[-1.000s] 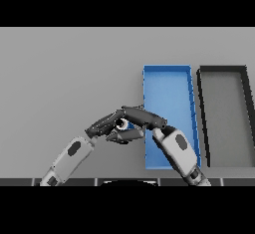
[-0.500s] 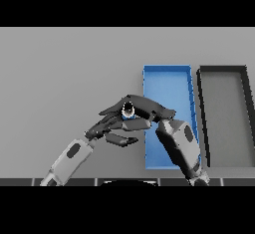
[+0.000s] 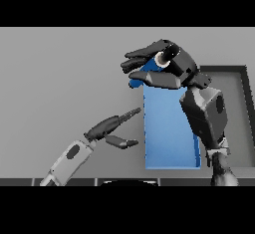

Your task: Pick up the blue pipe and place it into the blue bin.

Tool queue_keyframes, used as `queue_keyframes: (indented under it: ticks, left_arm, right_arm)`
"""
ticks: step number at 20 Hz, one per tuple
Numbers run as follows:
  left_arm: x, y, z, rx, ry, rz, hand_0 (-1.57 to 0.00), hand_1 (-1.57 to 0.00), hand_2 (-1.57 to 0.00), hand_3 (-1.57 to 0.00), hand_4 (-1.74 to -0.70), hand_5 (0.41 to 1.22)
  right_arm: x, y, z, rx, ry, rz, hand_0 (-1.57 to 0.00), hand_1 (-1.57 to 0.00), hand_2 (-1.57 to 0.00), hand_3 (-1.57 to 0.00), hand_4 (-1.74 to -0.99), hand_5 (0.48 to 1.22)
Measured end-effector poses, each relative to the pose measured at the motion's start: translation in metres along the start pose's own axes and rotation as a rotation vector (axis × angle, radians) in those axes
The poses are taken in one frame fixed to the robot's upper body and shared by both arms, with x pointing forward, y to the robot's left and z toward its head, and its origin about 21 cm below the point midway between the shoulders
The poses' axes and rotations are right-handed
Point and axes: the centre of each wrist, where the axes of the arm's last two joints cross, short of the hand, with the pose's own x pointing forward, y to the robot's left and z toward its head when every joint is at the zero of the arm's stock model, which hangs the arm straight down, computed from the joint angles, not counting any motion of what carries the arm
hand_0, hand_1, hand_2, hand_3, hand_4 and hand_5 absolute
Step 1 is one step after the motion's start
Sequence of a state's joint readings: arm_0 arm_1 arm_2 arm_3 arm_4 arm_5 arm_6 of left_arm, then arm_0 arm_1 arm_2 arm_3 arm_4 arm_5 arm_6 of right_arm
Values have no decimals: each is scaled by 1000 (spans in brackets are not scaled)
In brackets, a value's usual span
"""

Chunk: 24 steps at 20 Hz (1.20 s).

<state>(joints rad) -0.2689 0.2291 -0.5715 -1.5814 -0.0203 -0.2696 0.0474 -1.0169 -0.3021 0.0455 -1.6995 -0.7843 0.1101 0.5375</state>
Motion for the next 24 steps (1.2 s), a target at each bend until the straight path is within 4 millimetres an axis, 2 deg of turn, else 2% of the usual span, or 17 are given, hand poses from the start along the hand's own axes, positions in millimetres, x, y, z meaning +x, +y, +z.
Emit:
queue_keyframes:
  ticks: [1,3,4,8,10,16,17,21,22,23,24]
  left_arm:
    - [0,2,2,-4,4,16,1,1,1,1,-907,491]
    - [-3,-2,2,-12,13,16,1,1,1,1,-911,490]
    - [-4,2,5,2,17,15,1,1,1,1,-911,487]
    - [-2,5,3,2,24,23,1,1,1,1,-898,489]
    - [-5,7,2,11,34,13,1,1,1,1,-894,483]
    - [-5,2,2,2,19,31,1,1,1,1,-883,464]
    - [-6,4,3,13,19,21,1,1,1,1,-881,463]
    - [-5,4,5,12,25,26,1,1,1,1,-884,460]
    - [-4,3,5,13,22,32,1,1,1,1,-885,457]
    - [-4,1,2,12,29,31,1,1,1,1,-886,455]
    - [-6,1,4,9,32,32,1,1,1,1,-886,453]
  right_arm:
    - [4,-10,-3,-53,-3,32,-1571,-1571,-1571,-1571,-1734,1127]
    - [-1,-35,-2,-170,52,30,-1571,-1571,-1571,-1571,-1736,1135]
    - [0,-52,4,-227,89,64,-1571,-1571,-1571,-1571,-1737,1135]
    - [-44,-86,40,-401,242,23,-1571,-1571,-1571,-1571,-1740,1117]
    - [-65,-92,57,-457,318,-2,-1571,-1571,-1571,-1571,-1740,1122]
    - [-131,-90,108,-618,571,-103,-1571,-1571,-1571,-1571,-1741,1120]
    - [-137,-89,116,-627,614,-106,-1571,-1571,-1571,-1571,-1741,1122]
    - [-169,-77,141,-641,793,-152,-1571,-1571,-1571,-1571,-1591,1114]
    - [-176,-74,146,-638,842,-156,-1571,-1571,-1571,-1330,-1599,1110]
    - [-183,-73,152,-646,899,-160,-1563,-1459,-1393,-1122,-1547,1133]
    - [-189,-70,156,-660,960,-178,-1306,-1167,-1114,-897,-1503,1150]
